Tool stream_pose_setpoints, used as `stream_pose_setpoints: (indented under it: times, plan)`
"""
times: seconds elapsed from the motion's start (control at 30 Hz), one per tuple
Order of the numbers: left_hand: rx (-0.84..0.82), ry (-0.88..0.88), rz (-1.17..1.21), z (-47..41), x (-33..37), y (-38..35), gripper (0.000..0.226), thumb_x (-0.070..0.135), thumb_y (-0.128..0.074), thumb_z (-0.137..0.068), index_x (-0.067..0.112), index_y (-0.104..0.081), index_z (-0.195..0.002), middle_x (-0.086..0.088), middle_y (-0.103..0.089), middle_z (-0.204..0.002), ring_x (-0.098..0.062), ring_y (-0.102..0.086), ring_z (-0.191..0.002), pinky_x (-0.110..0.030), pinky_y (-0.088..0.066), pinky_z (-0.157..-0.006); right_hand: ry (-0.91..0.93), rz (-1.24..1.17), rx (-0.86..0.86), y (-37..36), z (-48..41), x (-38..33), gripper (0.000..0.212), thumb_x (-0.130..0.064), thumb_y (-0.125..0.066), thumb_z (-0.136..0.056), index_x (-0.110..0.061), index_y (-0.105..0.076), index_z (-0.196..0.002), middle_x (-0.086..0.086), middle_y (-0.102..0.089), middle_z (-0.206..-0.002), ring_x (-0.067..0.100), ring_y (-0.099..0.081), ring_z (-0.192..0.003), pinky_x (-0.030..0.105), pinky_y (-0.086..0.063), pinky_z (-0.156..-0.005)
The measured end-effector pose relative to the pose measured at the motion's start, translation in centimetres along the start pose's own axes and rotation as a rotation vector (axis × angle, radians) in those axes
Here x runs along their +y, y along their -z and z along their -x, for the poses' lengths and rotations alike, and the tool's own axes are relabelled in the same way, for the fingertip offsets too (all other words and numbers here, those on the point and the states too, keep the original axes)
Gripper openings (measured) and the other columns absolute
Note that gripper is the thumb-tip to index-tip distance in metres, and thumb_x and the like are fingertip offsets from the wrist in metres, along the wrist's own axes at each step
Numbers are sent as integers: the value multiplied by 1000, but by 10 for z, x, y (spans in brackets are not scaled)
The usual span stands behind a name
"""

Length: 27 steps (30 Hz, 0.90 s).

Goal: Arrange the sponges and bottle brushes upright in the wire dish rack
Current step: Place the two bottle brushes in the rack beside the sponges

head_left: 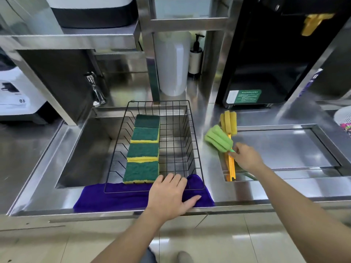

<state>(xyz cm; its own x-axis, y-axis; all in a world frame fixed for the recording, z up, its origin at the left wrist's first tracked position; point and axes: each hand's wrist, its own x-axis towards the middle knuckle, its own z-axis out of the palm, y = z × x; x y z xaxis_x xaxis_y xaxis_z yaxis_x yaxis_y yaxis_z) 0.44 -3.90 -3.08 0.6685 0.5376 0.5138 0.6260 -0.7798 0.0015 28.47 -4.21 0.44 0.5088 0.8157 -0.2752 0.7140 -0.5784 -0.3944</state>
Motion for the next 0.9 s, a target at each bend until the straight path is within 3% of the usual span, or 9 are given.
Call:
stream_pose_setpoints:
  times: [0.2,0.33,0.43,0.53,0.63,0.7,0.9]
  plan:
    - [7,11,-1,-1,1,-1,54,66,-49,-82,15,-66,-80,2,-58,-71,-20,-56,-66,-31,-46,-60,224,-273,229,25,11,-22,15,-24,-48,-95,-13,-47,-85,0,-46,-64,28,-46,-72,32,-32,-64]
    - [5,6,-7,-1,-1,1,54,67,-48,-82,15,-65,-79,3,-58,-71,-19,-56,-66,-31,-45,-61,304,-473,311,43,13,-59,18,-26,-44,-97,-11,-53,-92,3,-52,-72,21,-45,-65,32,-33,-59]
    - [10,-3,-21,-2,-5,7,54,67,-48,-82,16,-64,-78,4,-58,-70,-18,-56,-66,-30,-43,-61,241,-690,309,45,4,-90,21,-33,-42,-94,-25,-46,-75,-5,-41,-64,14,-38,-61,29,-29,-55]
    - [26,27,-56,0,-14,12,52,67,-50,-81,16,-60,-73,3,-56,-69,-18,-54,-65,-30,-41,-59,103,-1064,152,37,-2,-124,23,-16,-37,-94,-21,-39,-71,0,-36,-61,15,-35,-48,26,-28,-48]
    - [23,51,-78,6,-25,12,52,66,-52,-82,15,-59,-72,2,-55,-68,-20,-53,-63,-30,-41,-58,42,-1238,-94,22,4,-155,19,3,-30,-93,-12,-40,-85,5,-37,-65,18,-40,-50,32,-41,-49]
    - [33,49,-72,11,-28,11,52,65,-52,-83,15,-60,-72,2,-55,-66,-20,-53,-62,-29,-41,-56,1,-1192,-249,5,6,-170,15,2,-30,-95,-9,-36,-103,8,-41,-71,20,-45,-54,37,-50,-57]
    - [20,45,-69,13,-27,11,49,63,-52,-85,16,-63,-74,3,-57,-68,-17,-53,-63,-28,-39,-56,-102,-887,-486,-54,0,-187,44,0,-26,-97,-13,-20,-138,10,-43,-85,22,-53,-70,41,-56,-62]
